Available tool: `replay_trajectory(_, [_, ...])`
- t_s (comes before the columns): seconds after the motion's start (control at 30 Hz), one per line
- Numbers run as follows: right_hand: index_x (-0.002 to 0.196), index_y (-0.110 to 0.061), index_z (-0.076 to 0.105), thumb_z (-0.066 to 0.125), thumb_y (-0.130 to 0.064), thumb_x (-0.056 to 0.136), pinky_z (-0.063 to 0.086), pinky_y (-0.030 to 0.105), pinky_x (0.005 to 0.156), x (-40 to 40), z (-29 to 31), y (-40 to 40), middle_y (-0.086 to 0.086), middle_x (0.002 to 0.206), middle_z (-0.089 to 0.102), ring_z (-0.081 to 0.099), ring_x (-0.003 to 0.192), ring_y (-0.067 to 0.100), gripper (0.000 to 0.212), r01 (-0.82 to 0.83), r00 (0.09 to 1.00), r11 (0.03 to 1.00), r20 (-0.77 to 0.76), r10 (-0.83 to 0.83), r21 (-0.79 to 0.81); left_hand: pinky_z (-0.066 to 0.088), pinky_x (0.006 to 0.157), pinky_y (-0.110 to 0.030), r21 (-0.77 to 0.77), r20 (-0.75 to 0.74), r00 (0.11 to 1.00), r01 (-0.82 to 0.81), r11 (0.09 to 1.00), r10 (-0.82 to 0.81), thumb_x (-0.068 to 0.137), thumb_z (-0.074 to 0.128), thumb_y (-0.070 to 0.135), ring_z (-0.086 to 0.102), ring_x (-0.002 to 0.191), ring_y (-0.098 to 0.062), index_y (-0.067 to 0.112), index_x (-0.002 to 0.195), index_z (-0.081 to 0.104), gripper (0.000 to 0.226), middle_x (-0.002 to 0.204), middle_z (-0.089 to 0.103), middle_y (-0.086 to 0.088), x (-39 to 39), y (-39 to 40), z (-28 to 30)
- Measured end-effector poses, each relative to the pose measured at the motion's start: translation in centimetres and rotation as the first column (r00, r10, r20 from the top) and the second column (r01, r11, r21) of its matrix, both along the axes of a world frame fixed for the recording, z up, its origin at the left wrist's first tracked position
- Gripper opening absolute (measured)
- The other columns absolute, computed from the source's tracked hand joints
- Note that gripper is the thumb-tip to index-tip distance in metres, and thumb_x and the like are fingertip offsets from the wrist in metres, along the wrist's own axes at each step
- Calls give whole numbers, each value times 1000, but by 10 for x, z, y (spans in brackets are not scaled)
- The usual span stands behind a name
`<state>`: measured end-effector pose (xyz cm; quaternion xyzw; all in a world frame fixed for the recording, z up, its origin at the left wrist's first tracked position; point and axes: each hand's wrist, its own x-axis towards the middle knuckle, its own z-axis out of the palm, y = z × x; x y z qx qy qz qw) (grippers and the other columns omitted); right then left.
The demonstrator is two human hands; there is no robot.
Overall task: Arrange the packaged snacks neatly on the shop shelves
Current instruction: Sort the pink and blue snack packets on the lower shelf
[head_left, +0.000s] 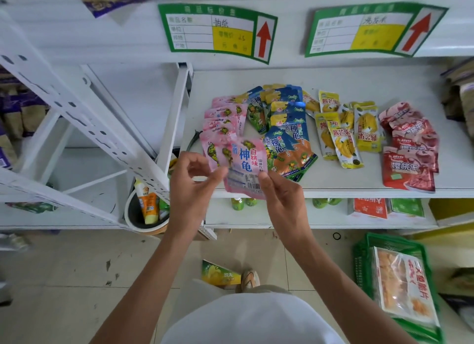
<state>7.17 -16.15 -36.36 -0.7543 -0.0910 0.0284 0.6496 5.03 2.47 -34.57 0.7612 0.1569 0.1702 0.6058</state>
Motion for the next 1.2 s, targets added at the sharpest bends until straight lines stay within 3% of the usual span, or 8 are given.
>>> replay_trajectory(0.1, [109, -20, 78, 53, -35, 110, 51, 26, 61, -5, -2, 6, -8, 101, 67, 65, 84, 3, 29, -77, 994, 995, 76, 82, -68, 61, 88, -35, -155, -105, 935, 321, 934, -338, 89, 76, 41, 70, 113, -13, 27, 128, 55, 46, 118, 71, 5, 0, -28, 3])
replay_trajectory(0.17, [124, -27, 74, 55, -31, 108, 59, 25, 80, -8, -10, 4, -2, 128, 57, 65, 115, 11, 25, -202, 971, 970, 105, 217, -133, 62, 85, -30, -228, -148, 929, 302, 926, -339, 104, 62, 38, 73, 111, -14, 22, 132, 59, 32, 122, 74, -2, 2, -35, 2])
replay_trajectory(0.3, [126, -22, 60, 72, -26, 99, 52, 26, 64, -4, -18, -16, -7, 97, 63, 64, 77, 8, 30, -49, 999, 987, -29, 45, -156, 58, 92, -65, -428, -236, 959, 41, 903, -155, 104, 55, 50, 69, 109, -52, 8, 116, 69, 47, 114, 76, -18, 2, -8, -9])
replay_trajectory(0.43, [118, -23, 70, 72, -29, 98, 38, 26, 56, 6, -21, -23, -11, 69, 57, 46, 58, 7, 21, -37, 994, 988, -109, 21, -148, 56, 95, -66, -474, -224, 946, 105, 874, -236, 104, 56, 48, 70, 114, -45, 15, 117, 73, 39, 119, 75, -21, 1, -1, -8])
replay_trajectory(0.57, [95, -19, 75, 70, -25, 100, 34, 34, 57, 8, -23, -15, 0, 64, 57, 42, 60, 10, 9, -45, 994, 998, -106, 39, -50, 46, 98, -77, -334, -245, 911, 240, 911, -330, 89, 62, 75, 69, 103, -49, -4, 116, 62, 84, 110, 61, -43, 0, -5, -12])
replay_trajectory(0.77, [88, -11, 73, 70, -20, 100, 36, 33, 53, 11, -24, -12, 23, 69, 55, 42, 58, 19, 16, -40, 989, 998, -138, 47, 49, 62, 71, -31, -294, -189, 932, 247, 923, -309, 103, 63, 29, 72, 92, -15, 11, 116, 69, 22, 97, 77, -6, 1, -5, -17])
replay_trajectory(0.93, [90, -15, 77, 72, -19, 99, 37, 29, 51, 16, -31, -10, 18, 64, 54, 43, 56, 17, 11, -28, 984, 999, -175, 31, 24, 64, 76, -34, -280, -170, 957, 181, 943, -234, 97, 69, 4, 76, 94, -21, 10, 106, 71, 11, 101, 80, -7, 1, 4, -24])
replay_trajectory(1.2, [91, -12, 76, 71, -20, 100, 38, 24, 51, 22, -44, -4, 2, 58, 53, 43, 53, 14, 13, -16, 972, 1000, -235, 11, -19, 62, 71, -36, -110, -170, 964, 190, 976, -207, 95, 74, 8, 75, 87, -29, 16, 83, 68, 15, 91, 74, -19, 5, 10, -31])
